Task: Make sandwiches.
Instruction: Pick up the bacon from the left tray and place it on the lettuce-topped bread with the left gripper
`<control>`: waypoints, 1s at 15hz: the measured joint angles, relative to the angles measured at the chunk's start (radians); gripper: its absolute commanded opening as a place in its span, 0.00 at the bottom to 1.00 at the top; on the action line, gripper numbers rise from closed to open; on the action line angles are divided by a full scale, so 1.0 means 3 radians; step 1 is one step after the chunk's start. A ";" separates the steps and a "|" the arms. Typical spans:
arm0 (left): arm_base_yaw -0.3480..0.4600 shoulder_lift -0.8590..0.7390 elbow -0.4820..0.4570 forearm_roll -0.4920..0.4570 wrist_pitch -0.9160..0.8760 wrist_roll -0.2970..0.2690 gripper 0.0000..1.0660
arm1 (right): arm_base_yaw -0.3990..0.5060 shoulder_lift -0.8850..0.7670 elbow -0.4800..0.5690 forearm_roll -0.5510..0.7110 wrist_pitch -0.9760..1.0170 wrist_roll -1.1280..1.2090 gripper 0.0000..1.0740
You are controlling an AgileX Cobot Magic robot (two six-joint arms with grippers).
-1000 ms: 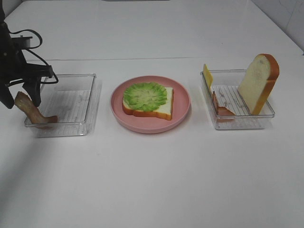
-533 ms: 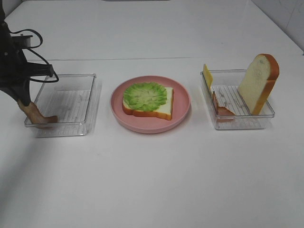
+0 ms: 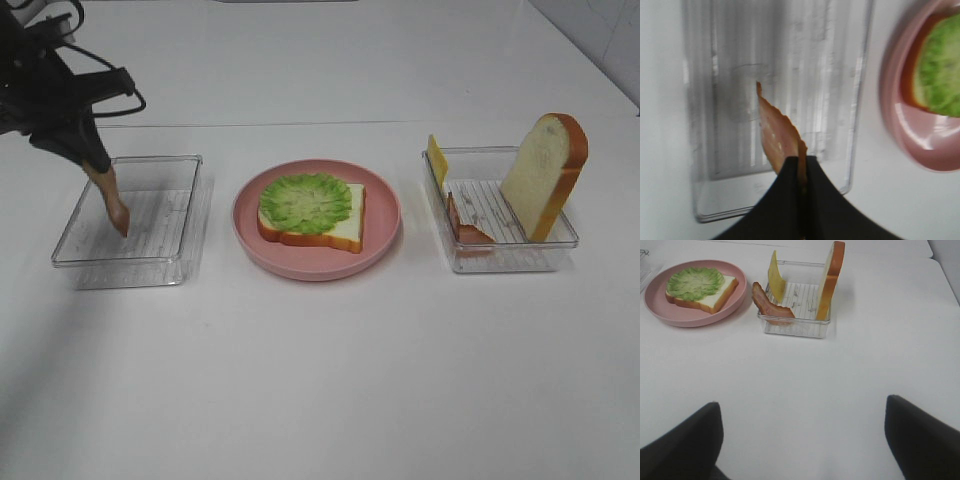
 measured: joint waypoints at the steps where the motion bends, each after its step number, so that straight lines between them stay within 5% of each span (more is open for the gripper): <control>1: 0.0000 -0.0023 0.0000 -0.0323 -0.0053 0.0140 0.00 | 0.0000 0.0000 0.0000 0.0003 0.0000 0.0000 0.77; 8: -0.0340 -0.0017 0.0000 -0.1857 -0.0653 0.1030 0.00 | 0.0000 0.0000 0.0000 0.0017 0.0000 0.0000 0.77; 15: -0.1127 0.0427 0.0000 -0.2613 -0.1380 0.1210 0.00 | 0.0000 0.0000 0.0000 0.0017 0.0000 0.0000 0.77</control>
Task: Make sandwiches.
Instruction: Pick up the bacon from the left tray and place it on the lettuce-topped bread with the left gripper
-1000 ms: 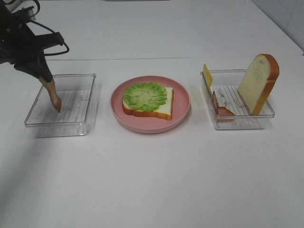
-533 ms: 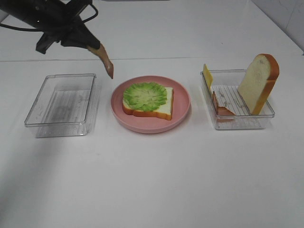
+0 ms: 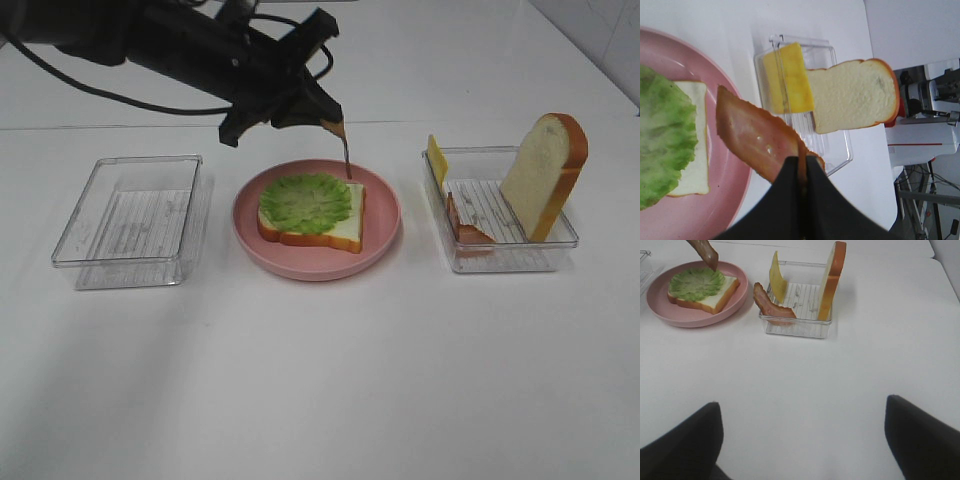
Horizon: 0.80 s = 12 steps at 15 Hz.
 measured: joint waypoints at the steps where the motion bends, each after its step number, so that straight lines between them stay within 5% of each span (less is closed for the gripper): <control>1: -0.0037 0.0087 0.0000 -0.0020 0.0000 0.0047 0.00 | 0.0000 0.0000 0.0000 0.0000 0.0000 0.0000 0.77; 4: -0.0037 0.0280 0.0003 -0.0030 0.0013 0.0073 0.00 | 0.0000 0.0000 0.0000 0.0000 0.0000 0.0000 0.77; 9: 0.0140 0.0320 0.0010 0.0400 0.0127 0.0000 0.04 | 0.0000 0.0000 0.0000 0.0000 0.0000 0.0000 0.77; 12: 0.0223 0.0320 0.0010 0.0673 0.0163 -0.0183 0.46 | 0.0000 0.0000 0.0000 0.0000 0.0000 0.0000 0.77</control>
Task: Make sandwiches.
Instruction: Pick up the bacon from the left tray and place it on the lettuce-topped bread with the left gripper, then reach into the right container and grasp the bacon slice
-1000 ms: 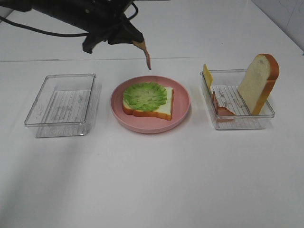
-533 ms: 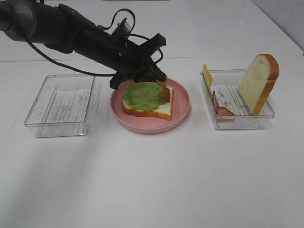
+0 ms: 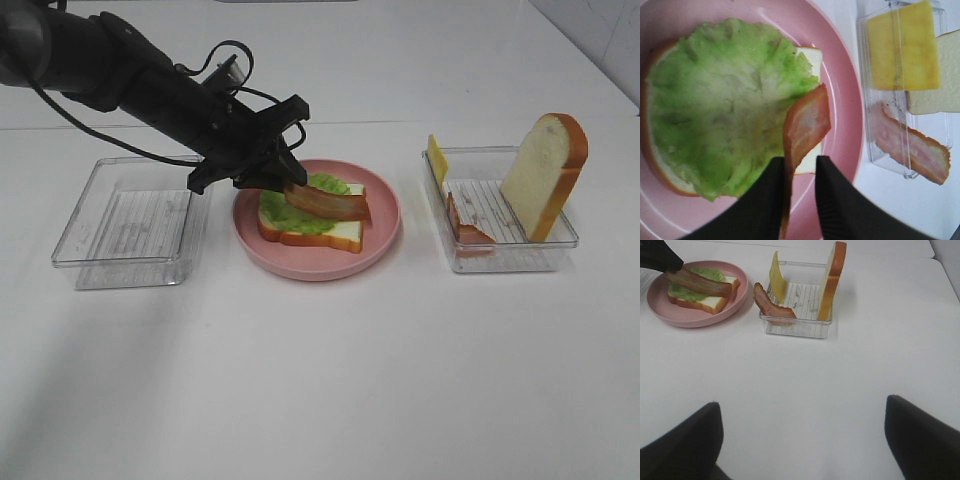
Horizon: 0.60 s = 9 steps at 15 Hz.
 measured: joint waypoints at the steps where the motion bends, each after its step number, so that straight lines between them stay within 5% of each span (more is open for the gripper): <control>1: 0.0023 -0.0003 0.0000 0.0063 0.0010 -0.0017 0.59 | 0.0000 0.0000 0.0000 0.0000 0.0000 0.0000 0.77; 3: 0.0050 -0.0043 0.0000 0.0157 0.0010 -0.0033 0.71 | 0.0000 0.0000 0.0000 0.0000 0.0000 0.0000 0.77; 9: 0.0437 -0.0617 0.0000 0.0777 0.0340 -0.0080 0.72 | 0.0000 0.0000 0.0000 0.0000 0.0000 0.0000 0.77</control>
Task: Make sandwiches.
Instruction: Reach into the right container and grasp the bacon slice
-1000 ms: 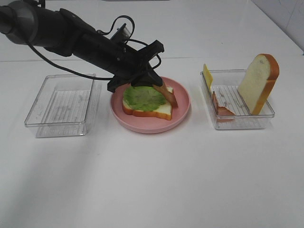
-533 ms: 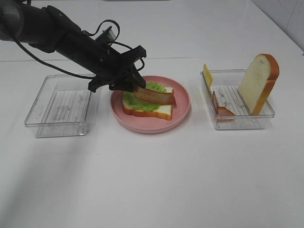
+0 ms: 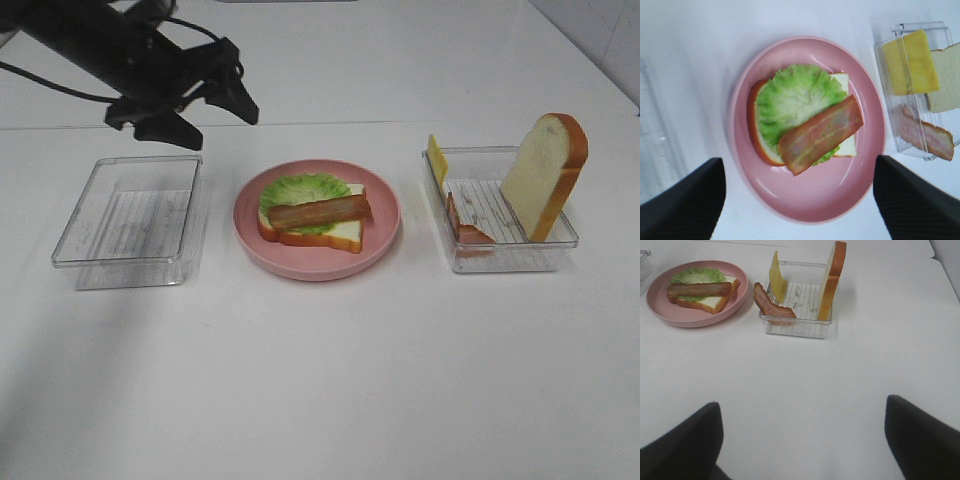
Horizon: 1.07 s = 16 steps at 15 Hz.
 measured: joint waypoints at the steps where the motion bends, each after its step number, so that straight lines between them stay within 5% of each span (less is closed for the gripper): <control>1: 0.0087 -0.0147 0.0000 0.0177 0.0180 -0.0050 0.72 | 0.0000 0.0000 0.0000 0.0000 0.0000 0.0000 0.77; 4: 0.0257 -0.0627 0.0000 0.0800 0.0607 -0.0303 0.72 | 0.0000 0.0000 0.0000 0.0000 0.0000 0.0000 0.77; 6: 0.0270 -0.1090 0.0000 0.1560 0.0957 -0.0653 0.72 | 0.0000 0.0000 0.0000 0.0000 0.0000 0.0000 0.77; 7: 0.0270 -0.1090 0.0000 0.1560 0.0957 -0.0653 0.72 | 0.0000 0.0000 0.0000 0.0000 0.0000 0.0000 0.77; 10: 0.0270 -0.1873 0.0017 0.2247 0.1443 -0.0870 0.72 | 0.0000 0.0000 0.0000 0.0000 0.0000 0.0000 0.77; 15: 0.0270 -0.2843 0.0513 0.2273 0.1450 -0.0870 0.72 | 0.0000 0.0000 0.0000 0.0000 0.0000 0.0000 0.77; 16: 0.0270 -0.3213 0.0833 0.2273 0.1457 -0.0870 0.72 | 0.0000 0.0000 0.0000 0.0000 0.0000 0.0000 0.77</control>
